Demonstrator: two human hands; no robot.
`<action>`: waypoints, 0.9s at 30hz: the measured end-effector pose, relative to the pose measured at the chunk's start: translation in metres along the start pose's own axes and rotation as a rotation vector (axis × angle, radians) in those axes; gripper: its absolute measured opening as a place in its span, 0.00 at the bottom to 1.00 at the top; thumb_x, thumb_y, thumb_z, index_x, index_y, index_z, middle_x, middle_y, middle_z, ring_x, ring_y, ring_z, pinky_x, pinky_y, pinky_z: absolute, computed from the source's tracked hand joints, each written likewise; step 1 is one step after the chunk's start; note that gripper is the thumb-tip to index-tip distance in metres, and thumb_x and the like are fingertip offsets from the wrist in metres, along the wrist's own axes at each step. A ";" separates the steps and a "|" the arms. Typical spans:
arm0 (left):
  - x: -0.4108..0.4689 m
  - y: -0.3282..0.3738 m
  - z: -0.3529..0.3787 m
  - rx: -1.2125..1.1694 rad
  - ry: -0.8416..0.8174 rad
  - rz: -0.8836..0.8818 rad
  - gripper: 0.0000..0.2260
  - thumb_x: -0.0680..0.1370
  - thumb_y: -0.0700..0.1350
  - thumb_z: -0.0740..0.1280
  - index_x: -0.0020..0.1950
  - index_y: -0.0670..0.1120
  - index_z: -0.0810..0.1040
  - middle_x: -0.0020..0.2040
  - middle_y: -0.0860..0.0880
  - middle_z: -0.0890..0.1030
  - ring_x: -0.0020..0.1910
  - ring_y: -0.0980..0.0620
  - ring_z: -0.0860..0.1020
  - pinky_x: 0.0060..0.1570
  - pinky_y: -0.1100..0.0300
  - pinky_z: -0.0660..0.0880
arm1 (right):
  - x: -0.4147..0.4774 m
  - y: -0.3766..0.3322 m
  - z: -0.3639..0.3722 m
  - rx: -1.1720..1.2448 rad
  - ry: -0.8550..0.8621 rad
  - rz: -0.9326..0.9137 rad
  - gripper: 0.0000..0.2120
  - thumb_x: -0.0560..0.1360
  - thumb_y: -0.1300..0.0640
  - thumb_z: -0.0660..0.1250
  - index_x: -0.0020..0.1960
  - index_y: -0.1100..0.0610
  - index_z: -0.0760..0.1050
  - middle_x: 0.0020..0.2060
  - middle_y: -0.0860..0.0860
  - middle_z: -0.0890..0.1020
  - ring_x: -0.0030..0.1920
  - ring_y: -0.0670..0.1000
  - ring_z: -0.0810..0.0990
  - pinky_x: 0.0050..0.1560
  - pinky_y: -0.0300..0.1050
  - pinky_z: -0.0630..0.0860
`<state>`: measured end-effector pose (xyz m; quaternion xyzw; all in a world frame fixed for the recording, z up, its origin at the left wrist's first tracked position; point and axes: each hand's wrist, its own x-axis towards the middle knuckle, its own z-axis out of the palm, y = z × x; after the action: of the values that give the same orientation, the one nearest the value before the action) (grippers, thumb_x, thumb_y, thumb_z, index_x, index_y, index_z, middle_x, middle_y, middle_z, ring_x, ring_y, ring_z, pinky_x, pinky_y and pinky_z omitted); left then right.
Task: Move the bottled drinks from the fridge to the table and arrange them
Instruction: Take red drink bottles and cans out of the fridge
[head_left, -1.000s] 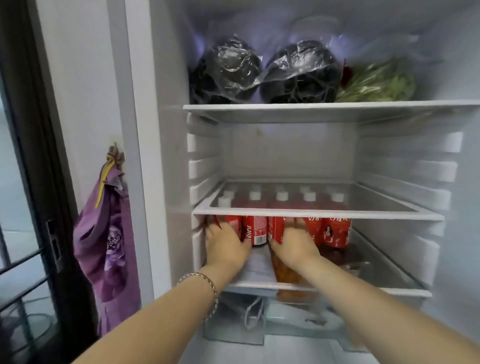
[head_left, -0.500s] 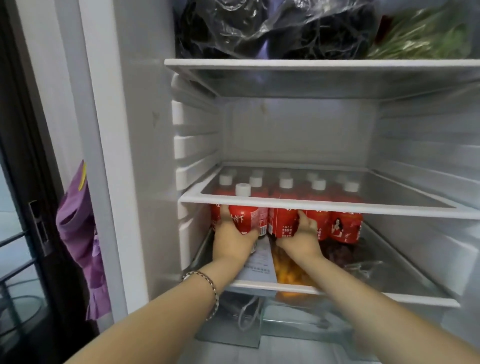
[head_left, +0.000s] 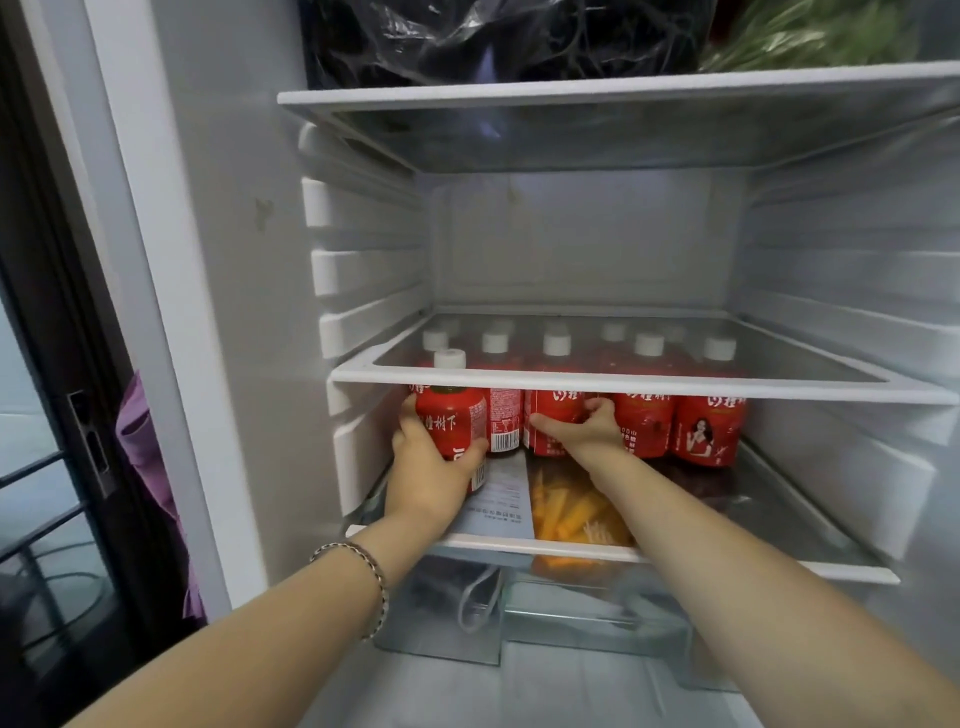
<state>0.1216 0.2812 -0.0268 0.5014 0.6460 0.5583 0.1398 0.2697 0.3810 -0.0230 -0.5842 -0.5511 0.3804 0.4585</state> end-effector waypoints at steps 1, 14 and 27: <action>-0.001 0.000 0.001 -0.009 0.003 -0.002 0.35 0.71 0.46 0.73 0.72 0.47 0.57 0.66 0.45 0.70 0.62 0.45 0.74 0.63 0.49 0.71 | -0.003 0.001 -0.002 -0.040 0.009 0.002 0.38 0.65 0.49 0.77 0.65 0.57 0.60 0.63 0.55 0.74 0.60 0.55 0.75 0.54 0.45 0.71; -0.008 -0.004 0.009 -0.145 0.006 0.018 0.30 0.79 0.49 0.61 0.76 0.51 0.49 0.70 0.44 0.64 0.67 0.45 0.68 0.63 0.56 0.63 | -0.043 -0.007 -0.058 -0.401 0.047 -0.192 0.22 0.71 0.65 0.66 0.64 0.57 0.70 0.63 0.57 0.70 0.58 0.58 0.76 0.55 0.43 0.73; -0.007 -0.010 0.008 -0.219 -0.042 0.059 0.26 0.80 0.53 0.59 0.75 0.57 0.51 0.69 0.47 0.67 0.66 0.48 0.69 0.68 0.45 0.65 | 0.000 0.020 -0.042 -0.244 0.230 0.075 0.42 0.63 0.47 0.78 0.68 0.57 0.59 0.69 0.58 0.61 0.68 0.59 0.66 0.67 0.54 0.68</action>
<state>0.1259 0.2819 -0.0411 0.5135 0.5629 0.6189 0.1907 0.3150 0.3767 -0.0297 -0.6954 -0.5151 0.2580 0.4297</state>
